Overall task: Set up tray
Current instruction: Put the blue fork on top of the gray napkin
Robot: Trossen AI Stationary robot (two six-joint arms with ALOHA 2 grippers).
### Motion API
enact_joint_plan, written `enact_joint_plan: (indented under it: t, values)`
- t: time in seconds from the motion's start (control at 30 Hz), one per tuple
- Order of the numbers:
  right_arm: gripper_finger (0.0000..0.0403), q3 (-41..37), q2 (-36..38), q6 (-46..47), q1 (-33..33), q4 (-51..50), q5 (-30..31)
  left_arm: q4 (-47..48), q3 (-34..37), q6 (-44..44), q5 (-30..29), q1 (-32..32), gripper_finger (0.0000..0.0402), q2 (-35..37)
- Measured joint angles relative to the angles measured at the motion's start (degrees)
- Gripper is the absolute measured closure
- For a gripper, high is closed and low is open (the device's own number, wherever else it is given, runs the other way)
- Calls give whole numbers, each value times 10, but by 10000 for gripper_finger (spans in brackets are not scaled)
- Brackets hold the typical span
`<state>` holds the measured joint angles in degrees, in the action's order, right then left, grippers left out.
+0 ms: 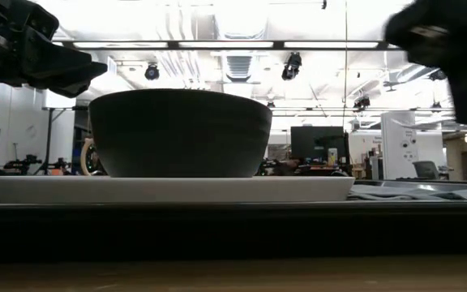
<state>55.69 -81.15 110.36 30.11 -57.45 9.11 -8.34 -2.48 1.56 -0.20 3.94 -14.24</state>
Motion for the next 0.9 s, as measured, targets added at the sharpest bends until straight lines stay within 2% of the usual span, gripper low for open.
enact_joint_plan:
  t: [0.43,0.7,0.9]
  values:
    - [390,144,-157,-197,-92,-4,25,0,0,0,0,0,272,0]
    - [390,216,-258,-254,-109,-1,18,0,0,0,0,0,272,0]
    - [390,245,-297,-262,-111,9,22,0,0,0,0,0,272,0]
